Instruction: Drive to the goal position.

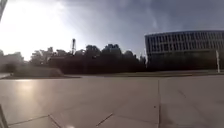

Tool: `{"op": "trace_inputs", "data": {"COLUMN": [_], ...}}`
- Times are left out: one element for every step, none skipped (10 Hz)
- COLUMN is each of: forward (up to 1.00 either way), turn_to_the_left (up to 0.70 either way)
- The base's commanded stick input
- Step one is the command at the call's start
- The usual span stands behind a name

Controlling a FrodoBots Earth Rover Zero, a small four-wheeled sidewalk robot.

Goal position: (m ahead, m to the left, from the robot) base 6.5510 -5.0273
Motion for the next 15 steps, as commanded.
{"op": "trace_inputs", "data": {"forward": [0.70, 0.70, 0.70, 0.70, 0.70, 0.70, 0.70, 0.70, 0.70, 0.70, 0.70, 0.70, 0.70, 0.70, 0.70], "turn_to_the_left": [0.00, 0.00, 0.00, -0.09, -0.24, -0.35, -0.21, 0.00, 0.00, 0.00, 0.00, 0.00, 0.00, 0.00, 0.00]}}
